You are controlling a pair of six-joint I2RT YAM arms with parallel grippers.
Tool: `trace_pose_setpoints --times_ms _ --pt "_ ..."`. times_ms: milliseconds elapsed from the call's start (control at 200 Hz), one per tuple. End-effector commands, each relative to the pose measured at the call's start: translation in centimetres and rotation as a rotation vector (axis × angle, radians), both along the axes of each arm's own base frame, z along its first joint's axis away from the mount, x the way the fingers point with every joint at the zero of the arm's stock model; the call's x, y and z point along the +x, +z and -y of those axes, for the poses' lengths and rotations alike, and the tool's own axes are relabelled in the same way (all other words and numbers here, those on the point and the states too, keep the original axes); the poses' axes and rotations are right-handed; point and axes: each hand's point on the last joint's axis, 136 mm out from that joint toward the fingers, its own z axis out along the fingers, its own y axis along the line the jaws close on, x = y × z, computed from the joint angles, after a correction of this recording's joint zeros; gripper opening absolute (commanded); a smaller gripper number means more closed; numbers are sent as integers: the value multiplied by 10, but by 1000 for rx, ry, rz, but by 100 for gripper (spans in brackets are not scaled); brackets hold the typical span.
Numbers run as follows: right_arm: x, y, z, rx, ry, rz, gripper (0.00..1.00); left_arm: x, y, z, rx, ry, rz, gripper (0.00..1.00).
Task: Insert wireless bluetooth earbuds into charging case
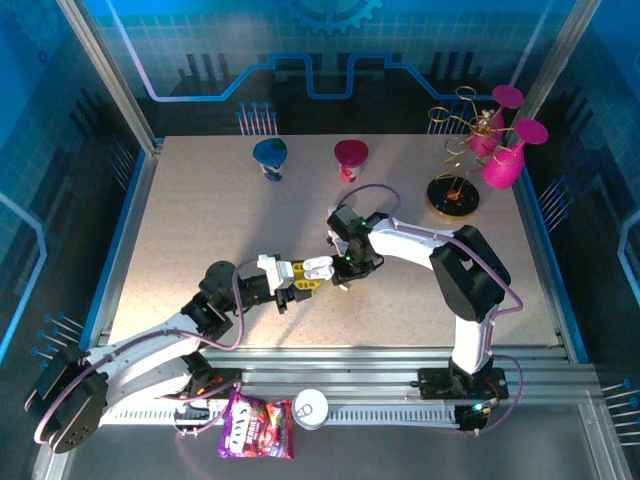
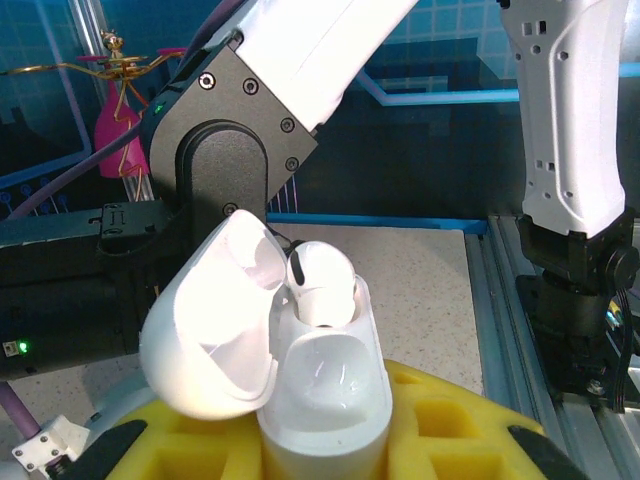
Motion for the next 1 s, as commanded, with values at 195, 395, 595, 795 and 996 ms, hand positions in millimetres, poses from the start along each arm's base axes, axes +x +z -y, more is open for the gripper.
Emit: trace_pose_setpoints --times_ms 195,395,595,795,996 --pt "-2 -12 0 -48 -22 -44 31 -2 9 1 -22 -16 32 0" --pt "-1 -16 2 -47 -41 -40 30 -3 7 0 -21 -16 28 0" --pt "1 -9 -4 -7 -51 -28 30 -3 7 1 -24 -19 25 0" --pt "1 -12 -2 -23 -52 -33 23 -3 7 2 -26 -22 23 0" --pt "1 9 -4 86 -84 3 22 0 4 1 -24 -6 18 0"
